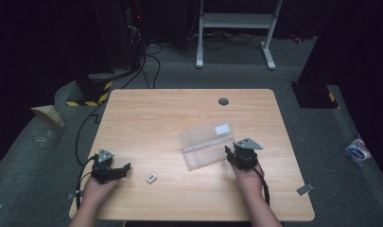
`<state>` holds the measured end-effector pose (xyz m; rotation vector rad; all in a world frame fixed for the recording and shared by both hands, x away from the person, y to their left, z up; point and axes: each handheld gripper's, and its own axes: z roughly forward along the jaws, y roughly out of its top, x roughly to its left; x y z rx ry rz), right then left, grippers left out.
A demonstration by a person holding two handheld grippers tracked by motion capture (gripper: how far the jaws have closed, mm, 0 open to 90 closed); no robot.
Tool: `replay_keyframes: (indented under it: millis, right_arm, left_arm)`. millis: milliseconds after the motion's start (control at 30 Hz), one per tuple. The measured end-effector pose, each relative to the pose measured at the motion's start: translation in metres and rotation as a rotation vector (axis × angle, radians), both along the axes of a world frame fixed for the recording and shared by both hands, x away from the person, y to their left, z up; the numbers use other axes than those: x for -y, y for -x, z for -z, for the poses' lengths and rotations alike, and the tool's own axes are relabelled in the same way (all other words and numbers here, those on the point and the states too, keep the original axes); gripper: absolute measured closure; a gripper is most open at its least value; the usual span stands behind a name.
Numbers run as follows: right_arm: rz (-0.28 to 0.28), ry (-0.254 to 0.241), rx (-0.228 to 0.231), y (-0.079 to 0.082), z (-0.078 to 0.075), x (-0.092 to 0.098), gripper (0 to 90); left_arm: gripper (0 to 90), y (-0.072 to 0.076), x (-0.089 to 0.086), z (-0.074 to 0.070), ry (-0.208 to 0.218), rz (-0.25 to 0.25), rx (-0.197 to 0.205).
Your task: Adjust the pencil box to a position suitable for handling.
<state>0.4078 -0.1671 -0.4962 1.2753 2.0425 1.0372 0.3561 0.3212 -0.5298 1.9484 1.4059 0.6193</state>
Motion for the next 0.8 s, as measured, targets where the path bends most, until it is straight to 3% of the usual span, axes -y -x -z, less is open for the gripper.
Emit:
replay_keyframes:
  millis: [167,300,500,800]
  right_arm:
    - [0.076,-0.007,-0.040,-0.016,0.005,0.025,60.1]
    - [0.059,-0.016,-0.070,-0.020,0.010,0.026,70.4]
    - [0.071,0.000,-0.083,-0.021,0.015,0.025,78.1]
    - [0.042,0.018,-0.088,-0.013,0.016,0.022,80.6]
  left_arm:
    - [15.0,0.000,0.000,0.000,-0.001,0.000,-0.001]
    - [15.1,0.000,0.000,0.000,-0.001,-0.001,-0.001]
    - [15.2,0.000,0.000,0.000,-0.001,-0.001,-0.001]
    - [15.2,0.000,0.000,0.000,-0.001,0.000,0.000]
